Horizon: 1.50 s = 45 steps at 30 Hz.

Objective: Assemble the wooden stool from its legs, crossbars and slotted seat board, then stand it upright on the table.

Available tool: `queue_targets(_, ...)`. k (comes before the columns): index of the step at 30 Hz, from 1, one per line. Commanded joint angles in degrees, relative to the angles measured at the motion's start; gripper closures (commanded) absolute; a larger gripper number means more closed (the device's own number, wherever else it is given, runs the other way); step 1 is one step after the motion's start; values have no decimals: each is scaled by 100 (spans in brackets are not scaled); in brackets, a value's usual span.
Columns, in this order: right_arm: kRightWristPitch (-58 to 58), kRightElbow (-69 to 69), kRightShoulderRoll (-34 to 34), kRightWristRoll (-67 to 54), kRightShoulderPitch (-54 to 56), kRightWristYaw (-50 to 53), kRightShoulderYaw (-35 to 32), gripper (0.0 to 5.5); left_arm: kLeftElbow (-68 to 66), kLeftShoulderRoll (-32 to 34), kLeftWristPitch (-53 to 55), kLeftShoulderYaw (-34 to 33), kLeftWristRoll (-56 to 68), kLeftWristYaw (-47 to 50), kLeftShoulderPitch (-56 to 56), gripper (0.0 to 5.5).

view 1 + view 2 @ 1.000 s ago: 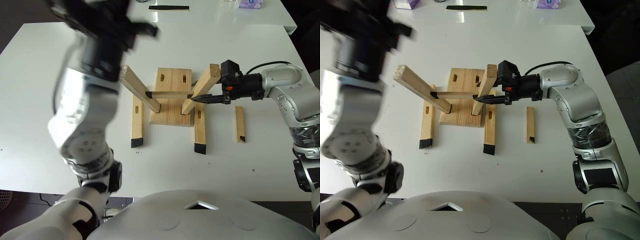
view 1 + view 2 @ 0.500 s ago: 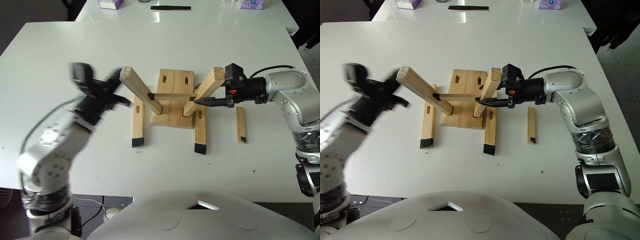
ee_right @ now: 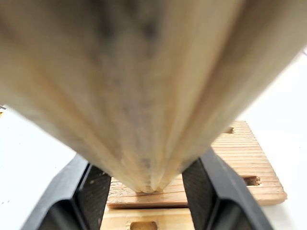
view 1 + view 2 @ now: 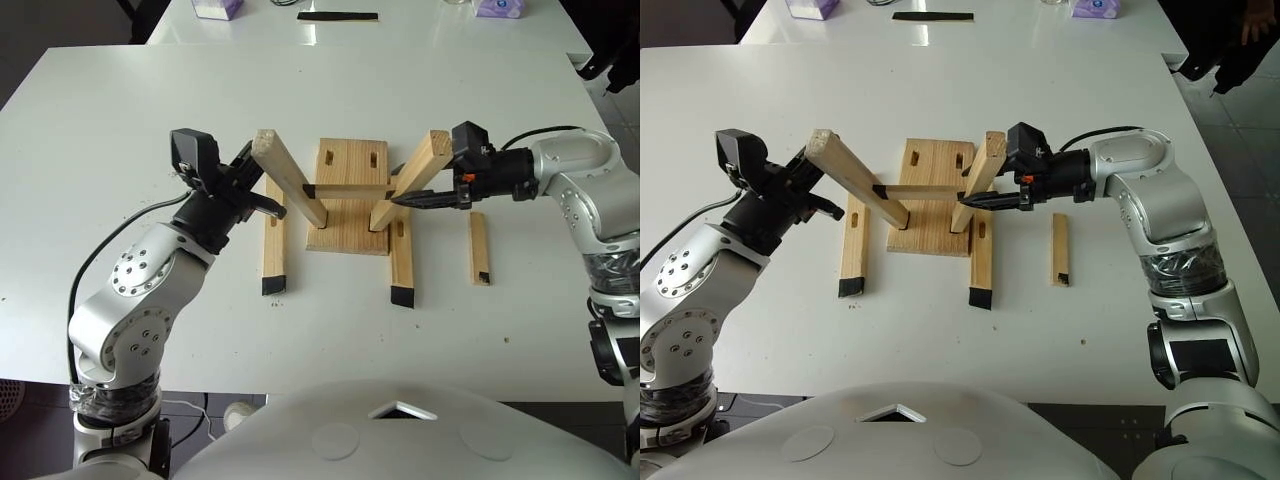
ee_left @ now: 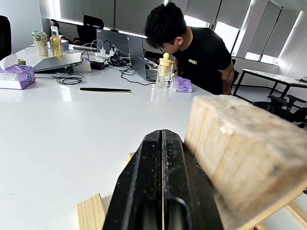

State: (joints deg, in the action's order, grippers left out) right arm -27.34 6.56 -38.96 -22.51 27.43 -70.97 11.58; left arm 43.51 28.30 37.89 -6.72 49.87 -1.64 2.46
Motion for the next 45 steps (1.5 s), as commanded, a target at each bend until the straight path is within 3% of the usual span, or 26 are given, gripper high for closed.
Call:
queue_targets(1,196,140,521,104,-226,360,272,307,154,249,94,150,389,-857,-158,550)
queue_targets(8,261,439,384,37,-515,737,-230,206,1,217,-130,-440,88,-840,444,550)
queue_targets(15,-225,887,-128,-686,-746,620,-1108,203,-13,15,-318,-483,-359,-730,750,550)
queue_targets(19,-1138,1421,-316,-1895,-741,714,-1854,203,-150,-114,-457,-888,-360,-661,958,550)
queue_targets(24,-1875,1590,-343,-2959,-466,1434,-2649,203,-87,-304,-499,-1012,-551,-549,1296,550)
queue_targets(27,-1721,1662,-251,-2506,-524,2359,-2870,203,-94,-793,-642,-1166,-857,100,1440,550)
queue_targets(30,-1263,1389,-8,-1119,-828,3860,-2697,228,227,-1414,-695,-951,-1227,814,1709,550)
queue_targets(34,-1306,2116,637,-389,-1944,5102,-2509,288,651,-1420,-797,-306,-2323,1088,1929,550)
queue_targets(39,-1269,3945,1590,508,-2999,6428,-1136,363,1049,-1307,-566,314,-3139,1148,1623,550)
queue_targets(45,-1834,4675,2458,1532,-3006,7693,7,453,1324,-1489,2,1069,-3370,1190,930,550)
